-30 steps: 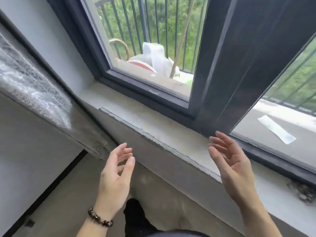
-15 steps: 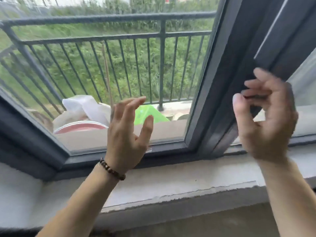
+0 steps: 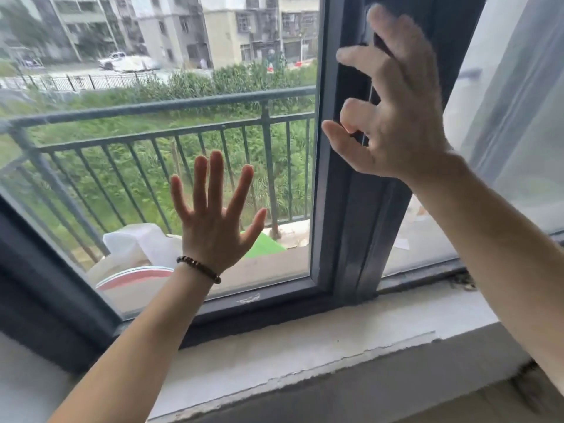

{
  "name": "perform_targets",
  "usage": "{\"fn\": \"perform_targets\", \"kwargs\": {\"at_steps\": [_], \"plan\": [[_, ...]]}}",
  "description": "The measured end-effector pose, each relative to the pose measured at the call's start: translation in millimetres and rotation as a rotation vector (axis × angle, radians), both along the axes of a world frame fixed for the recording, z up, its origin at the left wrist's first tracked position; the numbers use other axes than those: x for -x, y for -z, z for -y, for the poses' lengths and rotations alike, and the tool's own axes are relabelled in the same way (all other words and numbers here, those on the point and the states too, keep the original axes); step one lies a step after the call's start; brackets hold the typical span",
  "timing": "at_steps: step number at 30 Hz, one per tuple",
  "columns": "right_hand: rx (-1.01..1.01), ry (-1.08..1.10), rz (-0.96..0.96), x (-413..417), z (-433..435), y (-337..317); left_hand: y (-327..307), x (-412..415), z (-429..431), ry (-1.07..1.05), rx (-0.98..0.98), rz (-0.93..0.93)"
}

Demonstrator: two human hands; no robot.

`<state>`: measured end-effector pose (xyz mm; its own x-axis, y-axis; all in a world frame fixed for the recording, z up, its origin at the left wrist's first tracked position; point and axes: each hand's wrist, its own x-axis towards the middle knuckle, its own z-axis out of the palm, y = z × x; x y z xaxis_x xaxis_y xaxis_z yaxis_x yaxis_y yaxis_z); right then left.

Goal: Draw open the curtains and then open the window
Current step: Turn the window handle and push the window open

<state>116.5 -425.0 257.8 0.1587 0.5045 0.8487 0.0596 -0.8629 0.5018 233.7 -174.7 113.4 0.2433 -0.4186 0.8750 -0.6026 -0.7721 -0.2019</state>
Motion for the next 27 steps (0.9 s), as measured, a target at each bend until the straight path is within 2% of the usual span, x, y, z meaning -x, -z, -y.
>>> {"fn": "perform_targets", "kwargs": {"at_steps": [4, 8, 13, 15, 19, 23, 27], "plan": [[-0.017, -0.090, 0.103, -12.5, -0.6, -4.0, 0.5, -0.3, 6.3, 0.008, 0.043, 0.051], [-0.259, -0.155, 0.217, -34.4, -38.0, -0.1, 3.5, -6.0, 10.6, -0.034, 0.047, 0.102], [-0.513, -0.086, 0.274, -49.5, -94.9, -27.7, 1.5, -6.5, 10.5, -0.061, 0.021, 0.091], [-0.490, -0.074, 0.262, -47.7, -94.8, -34.3, -0.8, -5.0, 8.2, -0.061, 0.003, 0.065], [-0.311, -0.001, 0.160, -37.4, -76.6, -24.8, -3.5, -0.9, -0.1, -0.005, -0.032, 0.035], [-0.333, 0.034, 0.190, -40.3, -81.2, -26.7, -15.7, -6.6, -22.0, -0.033, 0.065, 0.051], [-0.455, 0.032, 0.329, -55.6, -91.1, -31.9, -27.6, -24.7, -39.0, -0.072, 0.046, 0.102]]}}
